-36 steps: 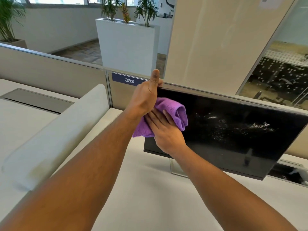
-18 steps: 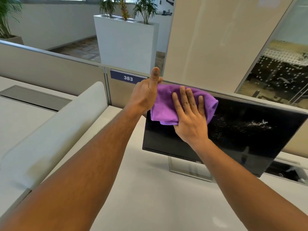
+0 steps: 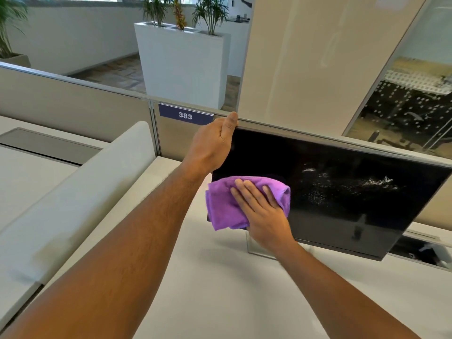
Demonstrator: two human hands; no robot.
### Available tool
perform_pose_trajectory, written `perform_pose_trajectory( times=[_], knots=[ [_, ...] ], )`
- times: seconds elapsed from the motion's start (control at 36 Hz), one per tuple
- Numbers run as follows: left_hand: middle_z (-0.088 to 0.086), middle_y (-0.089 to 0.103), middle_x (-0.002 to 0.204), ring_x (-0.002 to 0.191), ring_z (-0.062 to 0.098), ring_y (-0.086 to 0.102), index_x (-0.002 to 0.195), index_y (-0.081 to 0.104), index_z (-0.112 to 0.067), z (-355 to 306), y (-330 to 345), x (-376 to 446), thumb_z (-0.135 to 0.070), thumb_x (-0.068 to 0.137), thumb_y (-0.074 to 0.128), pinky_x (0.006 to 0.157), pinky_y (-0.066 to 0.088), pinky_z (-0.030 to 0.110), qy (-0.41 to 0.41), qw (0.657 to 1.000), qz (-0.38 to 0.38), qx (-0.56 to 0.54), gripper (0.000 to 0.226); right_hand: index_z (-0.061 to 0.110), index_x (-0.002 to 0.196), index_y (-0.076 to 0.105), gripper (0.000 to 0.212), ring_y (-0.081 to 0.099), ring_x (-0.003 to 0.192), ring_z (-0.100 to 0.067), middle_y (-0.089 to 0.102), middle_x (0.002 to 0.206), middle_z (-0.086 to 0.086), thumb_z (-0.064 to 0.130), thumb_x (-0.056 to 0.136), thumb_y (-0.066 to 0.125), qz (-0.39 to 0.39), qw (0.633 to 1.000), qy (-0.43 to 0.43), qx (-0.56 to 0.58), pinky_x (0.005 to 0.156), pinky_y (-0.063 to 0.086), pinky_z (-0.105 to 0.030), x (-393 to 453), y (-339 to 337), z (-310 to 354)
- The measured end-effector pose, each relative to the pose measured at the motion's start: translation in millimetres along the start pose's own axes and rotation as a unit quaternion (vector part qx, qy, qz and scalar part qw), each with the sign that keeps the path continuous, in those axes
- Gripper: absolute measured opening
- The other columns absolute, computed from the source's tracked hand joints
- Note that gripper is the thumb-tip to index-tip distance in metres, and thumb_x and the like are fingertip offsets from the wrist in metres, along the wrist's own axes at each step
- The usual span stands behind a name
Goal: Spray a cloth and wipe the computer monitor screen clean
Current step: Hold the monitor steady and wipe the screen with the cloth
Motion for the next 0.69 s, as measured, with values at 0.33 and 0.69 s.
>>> perform_pose_trajectory(
  times=[0.33, 0.69],
  knots=[
    [-0.003, 0.068, 0.124, 0.109, 0.007, 0.057, 0.125, 0.068, -0.02, -3.1, -0.9, -2.3, -0.066, 0.1, 0.015, 0.098, 0.044, 0.031, -0.004, 0.999, -0.032, -0.014, 0.075, 0.011, 0.162, 0.016, 0.064, 0.008, 0.157, -0.031, 0.006, 0.171, -0.01, 0.035, 0.106, 0.037, -0.11, 0.979, 0.174, 0.011, 0.126, 0.007, -0.057, 17.7, -43.5, -66.8],
    [-0.005, 0.069, 0.121, 0.104, 0.005, 0.058, 0.123, 0.069, -0.021, 1.6, 0.9, -1.8, -0.063, 0.101, 0.017, 0.091, 0.043, 0.023, 0.006, 0.999, -0.044, -0.026, 0.07, 0.014, 0.163, 0.006, 0.082, -0.001, 0.158, -0.022, -0.001, 0.171, -0.005, 0.052, 0.098, 0.039, 0.024, 0.998, -0.054, 0.03, 0.126, -0.007, -0.045, 38.6, 7.2, 36.8]
  ],
)
Point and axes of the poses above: each hand's wrist, its own x-axis towards the middle knuckle, its own y-axis out of the palm, z = x × y, the point moved 5 cm from there along x, towards the middle knuckle
